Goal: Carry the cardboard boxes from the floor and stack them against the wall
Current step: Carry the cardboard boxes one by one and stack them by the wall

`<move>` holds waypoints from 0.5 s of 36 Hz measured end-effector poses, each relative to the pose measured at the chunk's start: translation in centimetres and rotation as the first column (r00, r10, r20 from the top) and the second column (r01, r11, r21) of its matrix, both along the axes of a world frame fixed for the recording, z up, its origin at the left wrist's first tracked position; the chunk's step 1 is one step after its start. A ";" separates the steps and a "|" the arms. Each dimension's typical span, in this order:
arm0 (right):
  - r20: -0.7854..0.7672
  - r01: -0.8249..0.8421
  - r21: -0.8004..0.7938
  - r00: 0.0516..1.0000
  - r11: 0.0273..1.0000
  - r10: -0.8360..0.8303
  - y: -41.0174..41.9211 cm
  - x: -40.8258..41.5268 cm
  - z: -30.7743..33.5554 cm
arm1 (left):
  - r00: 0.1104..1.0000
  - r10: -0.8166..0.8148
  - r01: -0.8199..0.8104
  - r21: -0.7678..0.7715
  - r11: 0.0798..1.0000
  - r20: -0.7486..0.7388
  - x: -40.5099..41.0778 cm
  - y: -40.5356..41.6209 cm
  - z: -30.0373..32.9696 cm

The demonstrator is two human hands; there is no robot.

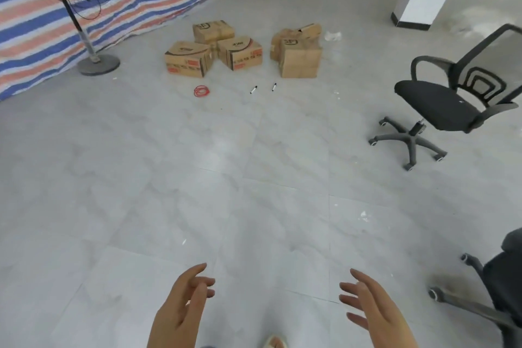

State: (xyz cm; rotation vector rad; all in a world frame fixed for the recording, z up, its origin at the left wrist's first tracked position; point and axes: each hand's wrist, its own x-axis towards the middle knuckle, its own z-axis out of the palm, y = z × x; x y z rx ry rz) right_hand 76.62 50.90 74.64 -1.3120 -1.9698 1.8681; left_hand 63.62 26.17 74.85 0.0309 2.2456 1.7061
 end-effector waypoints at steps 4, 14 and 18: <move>0.043 0.006 -0.035 0.999 0.999 -0.005 3.7 -4.6 -0.6 | 0.999 -0.001 0.003 -0.045 0.999 0.043 -4.2 3.8 0.2; 0.071 0.055 -0.008 0.996 0.998 -0.054 13.2 -18.5 -3.1 | 0.994 -0.062 0.068 -0.078 0.995 0.087 -19.8 13.8 -2.6; 0.035 0.119 -0.002 0.992 0.993 -0.119 17.0 -25.7 -2.6 | 0.996 -0.085 0.086 -0.024 0.996 0.024 -28.8 18.5 -1.8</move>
